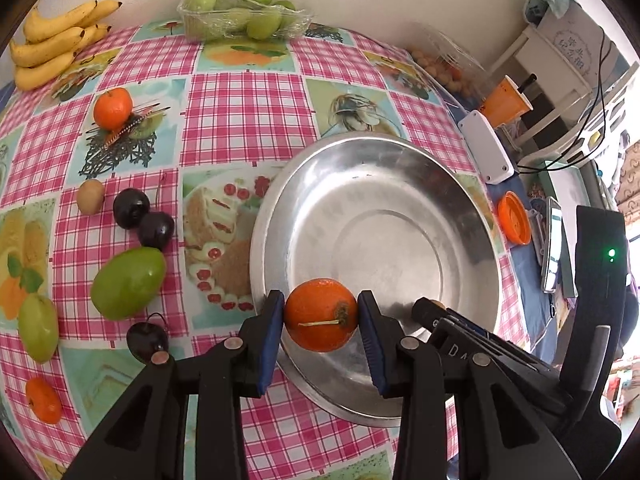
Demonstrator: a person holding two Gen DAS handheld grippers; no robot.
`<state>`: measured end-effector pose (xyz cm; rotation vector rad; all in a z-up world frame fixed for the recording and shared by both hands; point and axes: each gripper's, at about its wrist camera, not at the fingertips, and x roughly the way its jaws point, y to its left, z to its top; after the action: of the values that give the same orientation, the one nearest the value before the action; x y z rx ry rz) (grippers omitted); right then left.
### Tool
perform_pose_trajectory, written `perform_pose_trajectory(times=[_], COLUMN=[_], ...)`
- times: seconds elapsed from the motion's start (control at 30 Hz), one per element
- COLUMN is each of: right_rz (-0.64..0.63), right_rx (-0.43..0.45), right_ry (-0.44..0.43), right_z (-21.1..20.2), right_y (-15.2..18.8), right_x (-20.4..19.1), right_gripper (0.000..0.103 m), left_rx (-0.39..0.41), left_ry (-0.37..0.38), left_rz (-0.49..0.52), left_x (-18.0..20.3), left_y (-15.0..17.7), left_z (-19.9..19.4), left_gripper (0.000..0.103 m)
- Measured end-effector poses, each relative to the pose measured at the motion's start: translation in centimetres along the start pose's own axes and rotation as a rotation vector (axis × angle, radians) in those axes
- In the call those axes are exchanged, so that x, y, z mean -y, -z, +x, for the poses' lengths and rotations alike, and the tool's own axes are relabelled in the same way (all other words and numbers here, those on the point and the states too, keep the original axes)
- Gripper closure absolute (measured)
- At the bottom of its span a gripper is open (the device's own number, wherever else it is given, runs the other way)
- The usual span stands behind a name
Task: Organize fruits
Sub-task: 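Carry the kiwi and tangerine to the steel bowl and release both, then move both tools back toward the fruit and open them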
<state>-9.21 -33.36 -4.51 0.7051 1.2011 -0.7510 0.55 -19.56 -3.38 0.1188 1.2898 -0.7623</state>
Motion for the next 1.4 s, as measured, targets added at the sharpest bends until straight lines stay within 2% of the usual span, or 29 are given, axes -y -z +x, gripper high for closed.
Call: perform_pose_trajectory(times=[0.17, 0.27, 0.33, 0.47, 0.53, 0.6, 0.67, 0.73, 0.83, 0.9, 0.97, 1.13, 1.2, 1.4], right_rz=[-0.005, -0.013, -0.023, -0.046, -0.062, -0.074, -0.087, -0.098, -0.108, -0.109, -0.109, -0.107, -0.104, -0.105], right_rx=[0.006, 0.017, 0.027, 0.030, 0.026, 0.027, 0.031, 0.029, 0.023, 0.016, 0.013, 0.010, 0.009, 0.009], right_ry=[0.003, -0.002, 0.000, 0.002, 0.002, 0.001, 0.000, -0.002, 0.000, -0.001, -0.004, -0.014, -0.018, -0.019], right_z=[-0.4, -0.5, -0.8, -0.9, -0.8, -0.8, -0.9, -0.9, -0.9, -0.7, -0.8, -0.7, -0.5, -0.2], right_y=[-0.2, -0.6, -0.6, -0.5, -0.4, -0.3, -0.2, 0.0, 0.2, 0.2, 0.4, 0.4, 0.3, 0.3], right_x=[0.0, -0.3, -0.6, -1.1, -1.5, -1.8, -2.0, -2.2, -2.3, -2.4, -2.2, -2.2, -2.2, -2.5], right_gripper=[0.074, 0.073, 0.073, 0.068, 0.064, 0.049, 0.042, 0.041, 0.038, 0.031, 0.029, 0.024, 0.017, 0.015], left_rx=[0.007, 0.025, 0.036, 0.050, 0.060, 0.066, 0.061, 0.055, 0.051, 0.050, 0.046, 0.037, 0.044, 0.051], left_ry=[0.014, 0.004, -0.014, -0.034, -0.080, -0.138, -0.195, -0.236, -0.298, -0.318, -0.338, -0.355, -0.355, -0.369], left_rz=[0.009, 0.016, 0.013, -0.026, -0.052, -0.082, -0.121, -0.161, -0.210, -0.222, -0.224, -0.207, -0.188, -0.169], left_x=[0.0, -0.1, -0.3, -1.3, -2.2, -3.0, -4.2, -5.3, -6.9, -7.3, -7.6, -7.7, -7.5, -7.3], left_y=[0.1, 0.1, 0.0, 0.0, 0.0, 0.0, 0.0, 0.0, 0.2, 0.3, 0.5, 0.5, 0.5, 0.3], left_z=[-0.5, -1.4, -1.9, -3.0, -3.5, -3.6, -3.6, -3.5, -3.4, -3.4, -3.4, -3.2, -3.1, -3.1], left_gripper=[0.064, 0.058, 0.051, 0.046, 0.034, 0.026, 0.025, 0.018, 0.017, 0.015, 0.007, 0.006, 0.007, 0.007])
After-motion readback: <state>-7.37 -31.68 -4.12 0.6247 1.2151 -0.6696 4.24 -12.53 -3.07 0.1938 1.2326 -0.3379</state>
